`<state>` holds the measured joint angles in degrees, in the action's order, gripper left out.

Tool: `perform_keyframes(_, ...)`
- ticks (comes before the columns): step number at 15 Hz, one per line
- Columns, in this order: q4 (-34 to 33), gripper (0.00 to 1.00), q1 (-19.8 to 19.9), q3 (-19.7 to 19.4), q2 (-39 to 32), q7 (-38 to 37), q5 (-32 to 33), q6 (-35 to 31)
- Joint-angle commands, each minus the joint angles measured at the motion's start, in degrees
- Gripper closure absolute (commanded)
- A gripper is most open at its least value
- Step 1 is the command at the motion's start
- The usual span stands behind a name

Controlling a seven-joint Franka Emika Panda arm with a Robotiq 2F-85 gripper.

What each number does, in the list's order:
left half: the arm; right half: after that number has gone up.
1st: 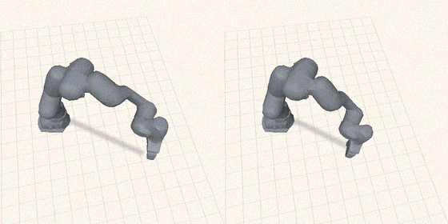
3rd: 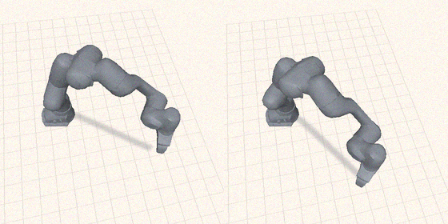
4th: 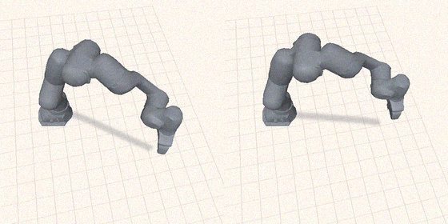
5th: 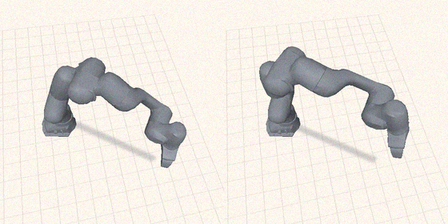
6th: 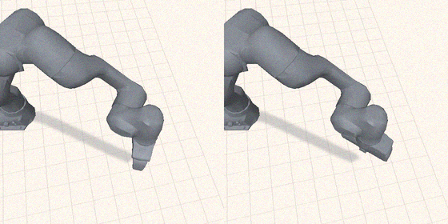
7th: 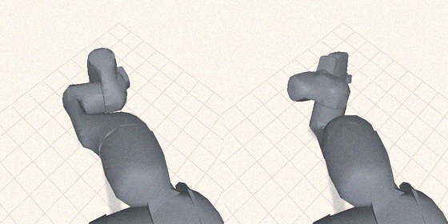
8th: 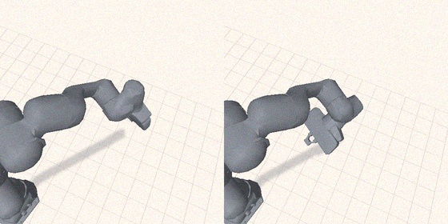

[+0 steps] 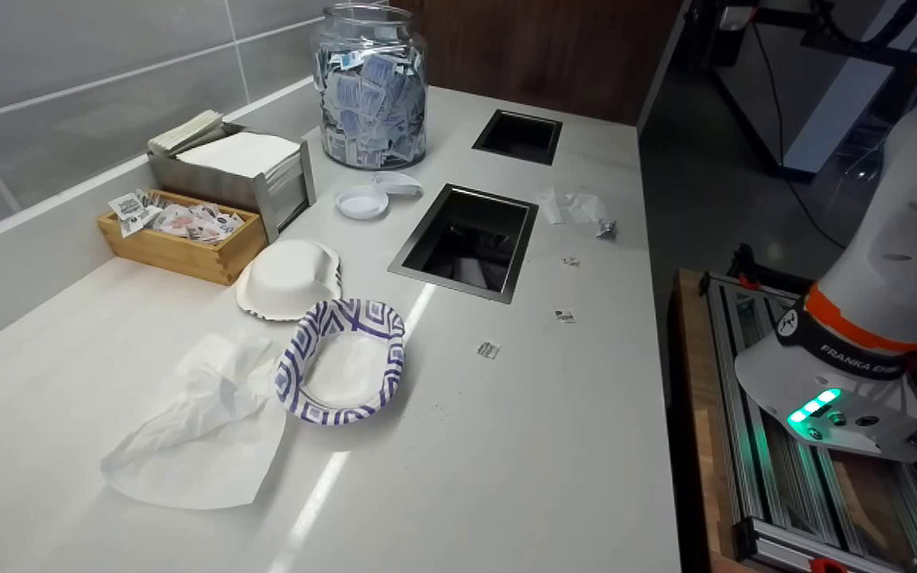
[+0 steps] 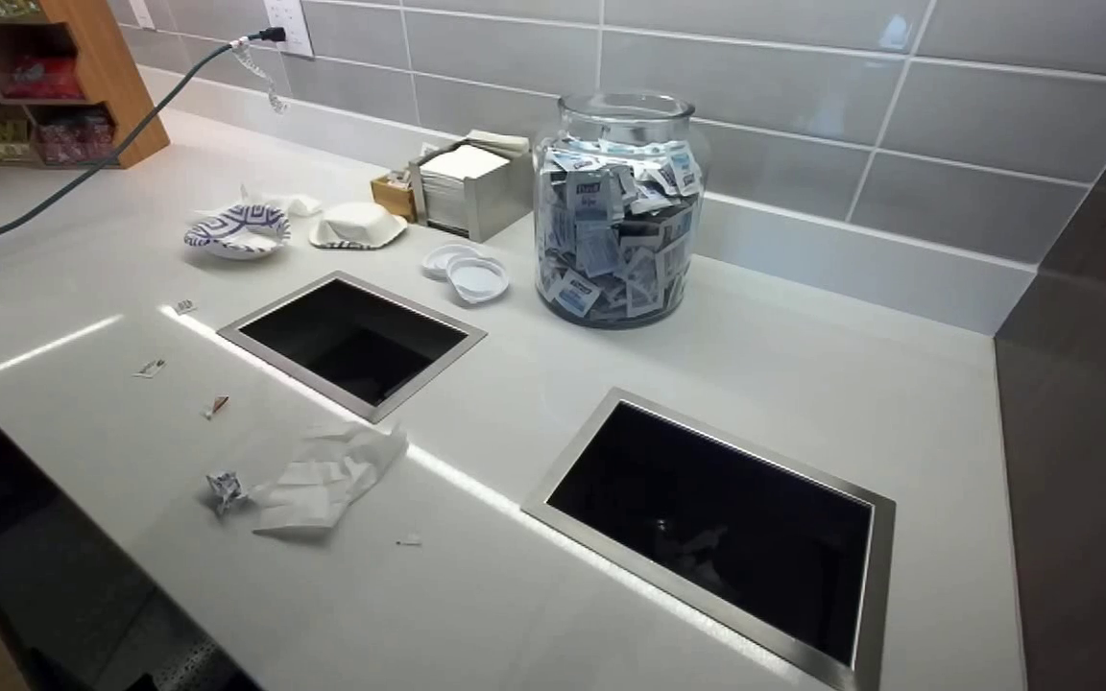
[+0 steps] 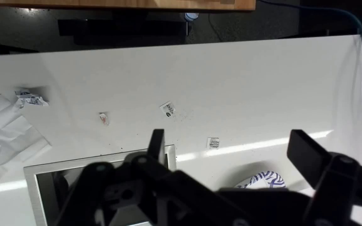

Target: Put one small paper in the trash chute on the left

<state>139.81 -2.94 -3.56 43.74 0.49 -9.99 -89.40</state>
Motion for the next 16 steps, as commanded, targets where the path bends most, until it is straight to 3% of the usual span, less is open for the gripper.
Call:
perform_keyframes(1, -0.16, 0.00, 1.24, 0.86, -0.12, 0.66, -0.51, 0.26)
perform_keyframes(6, 5.42, 0.00, 7.40, 1.37, -0.05, -9.32, -0.80, -6.32)
perform_keyframes(16, 19.82, 0.00, 14.86, 7.56, -5.72, -25.80, 4.39, -31.38)
